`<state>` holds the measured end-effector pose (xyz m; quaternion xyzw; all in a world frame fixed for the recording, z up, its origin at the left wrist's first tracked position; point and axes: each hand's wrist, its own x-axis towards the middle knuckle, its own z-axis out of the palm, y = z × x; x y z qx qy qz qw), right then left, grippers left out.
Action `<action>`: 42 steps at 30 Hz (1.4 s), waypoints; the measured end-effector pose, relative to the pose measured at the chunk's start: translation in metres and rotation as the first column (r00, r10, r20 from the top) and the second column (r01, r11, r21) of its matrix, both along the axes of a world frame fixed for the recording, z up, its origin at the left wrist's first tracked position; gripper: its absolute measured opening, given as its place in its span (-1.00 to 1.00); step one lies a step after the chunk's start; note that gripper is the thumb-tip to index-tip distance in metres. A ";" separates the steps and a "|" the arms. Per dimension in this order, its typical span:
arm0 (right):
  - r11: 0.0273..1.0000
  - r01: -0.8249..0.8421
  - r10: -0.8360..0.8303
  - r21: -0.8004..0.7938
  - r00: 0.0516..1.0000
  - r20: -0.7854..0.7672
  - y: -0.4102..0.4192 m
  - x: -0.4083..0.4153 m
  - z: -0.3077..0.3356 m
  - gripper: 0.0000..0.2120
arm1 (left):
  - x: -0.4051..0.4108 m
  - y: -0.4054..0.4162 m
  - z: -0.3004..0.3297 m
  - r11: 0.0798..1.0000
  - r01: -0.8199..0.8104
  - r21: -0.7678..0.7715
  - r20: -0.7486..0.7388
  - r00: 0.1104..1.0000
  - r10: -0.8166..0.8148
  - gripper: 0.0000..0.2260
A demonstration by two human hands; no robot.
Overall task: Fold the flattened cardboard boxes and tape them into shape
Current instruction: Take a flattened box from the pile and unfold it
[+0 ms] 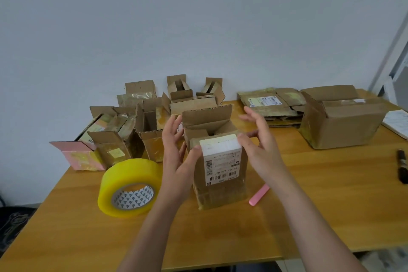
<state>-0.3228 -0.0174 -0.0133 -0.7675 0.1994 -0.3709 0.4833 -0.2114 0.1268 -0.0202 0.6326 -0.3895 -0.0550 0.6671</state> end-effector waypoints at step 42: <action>0.996 -0.080 0.082 0.046 0.995 -0.056 0.018 0.005 -0.048 -0.73 | 0.013 0.005 -0.055 0.989 -0.080 0.121 0.035 0.996 0.077 -0.70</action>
